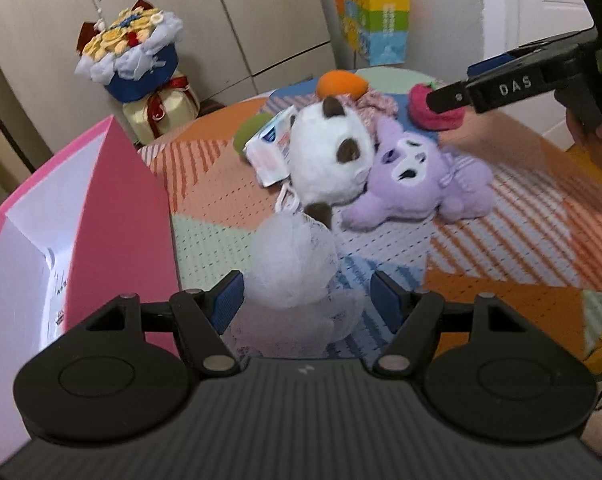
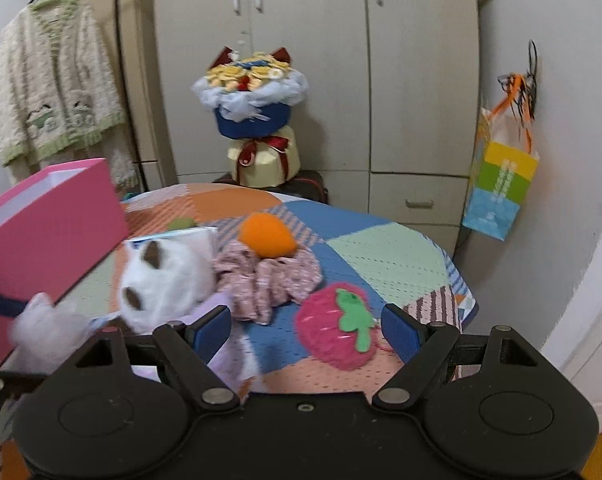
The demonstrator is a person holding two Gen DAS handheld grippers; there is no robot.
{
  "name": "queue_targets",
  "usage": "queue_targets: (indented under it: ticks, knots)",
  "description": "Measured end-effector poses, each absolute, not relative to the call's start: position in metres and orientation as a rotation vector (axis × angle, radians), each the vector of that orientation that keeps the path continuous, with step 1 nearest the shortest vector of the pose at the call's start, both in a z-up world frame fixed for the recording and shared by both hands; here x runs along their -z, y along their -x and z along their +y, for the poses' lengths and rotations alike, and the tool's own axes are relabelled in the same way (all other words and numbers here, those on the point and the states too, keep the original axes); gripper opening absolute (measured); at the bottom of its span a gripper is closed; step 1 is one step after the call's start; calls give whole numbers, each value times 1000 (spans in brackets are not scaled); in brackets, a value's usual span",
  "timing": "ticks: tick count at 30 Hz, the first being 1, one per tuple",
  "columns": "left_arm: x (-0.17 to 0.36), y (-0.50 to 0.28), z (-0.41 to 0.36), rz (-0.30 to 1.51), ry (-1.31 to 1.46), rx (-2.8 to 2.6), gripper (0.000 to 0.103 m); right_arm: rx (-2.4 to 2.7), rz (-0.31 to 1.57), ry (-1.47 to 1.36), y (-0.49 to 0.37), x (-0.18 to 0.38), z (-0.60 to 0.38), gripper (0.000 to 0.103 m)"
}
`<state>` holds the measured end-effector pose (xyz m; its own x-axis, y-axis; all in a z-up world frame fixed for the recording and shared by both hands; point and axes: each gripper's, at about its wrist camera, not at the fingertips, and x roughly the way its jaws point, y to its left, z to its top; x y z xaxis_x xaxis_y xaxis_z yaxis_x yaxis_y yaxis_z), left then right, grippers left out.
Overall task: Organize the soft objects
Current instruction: 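Grasp the white mesh bath puff with the left gripper while the right gripper grasps the strawberry plush, then carry the bath puff and strawberry plush into the pink box and release both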
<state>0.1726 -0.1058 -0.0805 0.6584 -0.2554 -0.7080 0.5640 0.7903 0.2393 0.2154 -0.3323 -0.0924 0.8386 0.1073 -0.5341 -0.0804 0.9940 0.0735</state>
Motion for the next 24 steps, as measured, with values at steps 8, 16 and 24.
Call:
queue_targets:
  ticks: [8, 16, 24]
  knots:
    - [96, -175, -107, 674, -464, 439, 67, -78, 630, -71, -250, 117, -344, 86]
    - [101, -179, -102, 702, -349, 445, 51, -85, 650, -21, -250, 128, -339, 56]
    - [97, -176, -88, 726, -200, 454, 44, -48, 611, 31, -222, 124, -330, 50]
